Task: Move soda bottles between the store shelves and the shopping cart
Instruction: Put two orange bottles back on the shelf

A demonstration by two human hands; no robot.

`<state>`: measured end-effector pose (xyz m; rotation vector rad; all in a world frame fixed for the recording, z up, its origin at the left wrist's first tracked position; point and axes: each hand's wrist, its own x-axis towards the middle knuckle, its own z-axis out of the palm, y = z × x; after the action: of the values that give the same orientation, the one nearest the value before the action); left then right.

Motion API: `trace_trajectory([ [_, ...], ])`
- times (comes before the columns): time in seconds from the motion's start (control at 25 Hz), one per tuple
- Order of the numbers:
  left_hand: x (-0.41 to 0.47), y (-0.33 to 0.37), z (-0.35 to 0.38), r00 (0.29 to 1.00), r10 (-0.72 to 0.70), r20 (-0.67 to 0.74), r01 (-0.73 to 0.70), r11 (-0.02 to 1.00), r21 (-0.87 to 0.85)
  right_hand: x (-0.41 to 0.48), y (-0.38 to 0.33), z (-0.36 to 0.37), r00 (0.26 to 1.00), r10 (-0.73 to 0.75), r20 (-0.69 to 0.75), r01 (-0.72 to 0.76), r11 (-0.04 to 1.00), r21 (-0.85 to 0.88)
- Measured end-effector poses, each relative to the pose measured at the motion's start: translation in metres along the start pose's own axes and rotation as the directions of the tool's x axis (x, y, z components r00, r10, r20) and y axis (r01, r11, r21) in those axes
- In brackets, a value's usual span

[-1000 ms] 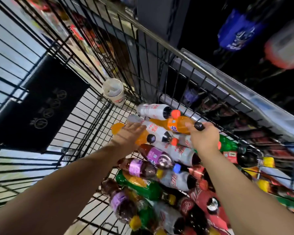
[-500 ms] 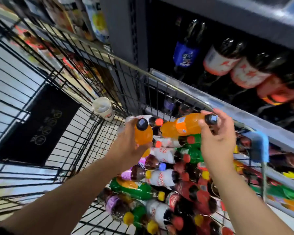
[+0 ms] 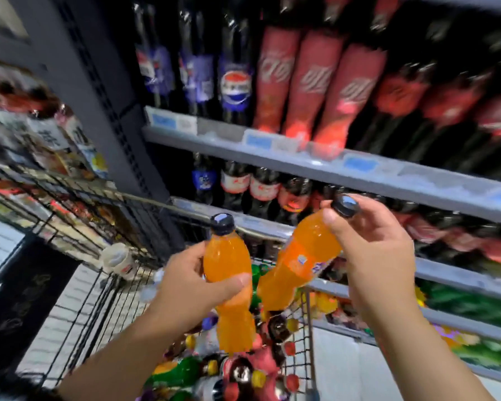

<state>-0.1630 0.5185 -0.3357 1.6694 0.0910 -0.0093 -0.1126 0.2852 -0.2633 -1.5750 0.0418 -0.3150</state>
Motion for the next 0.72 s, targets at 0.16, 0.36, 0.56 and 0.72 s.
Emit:
trace_trajectory([
  [0.16,-0.011,0.072,0.058,0.935,0.076,0.347,-0.038,0.993,-0.113,0.000,-0.059,-0.062,0.993,-0.112,-0.033,0.112,0.994,0.015],
  [0.36,-0.048,0.138,0.152,0.750,0.060,0.659,-0.032,0.998,-0.054,-0.010,-0.118,-0.157,0.980,-0.199,-0.019,0.198,0.980,-0.016],
  [0.56,-0.086,0.172,0.258,0.698,0.105,0.709,-0.048,0.994,-0.100,-0.011,-0.152,-0.260,0.961,-0.205,-0.184,0.202,0.979,-0.032],
  [0.72,-0.105,0.190,0.333,0.694,0.174,0.698,-0.061,0.981,-0.184,-0.012,-0.172,-0.335,0.961,-0.162,-0.226,0.180,0.982,0.060],
])
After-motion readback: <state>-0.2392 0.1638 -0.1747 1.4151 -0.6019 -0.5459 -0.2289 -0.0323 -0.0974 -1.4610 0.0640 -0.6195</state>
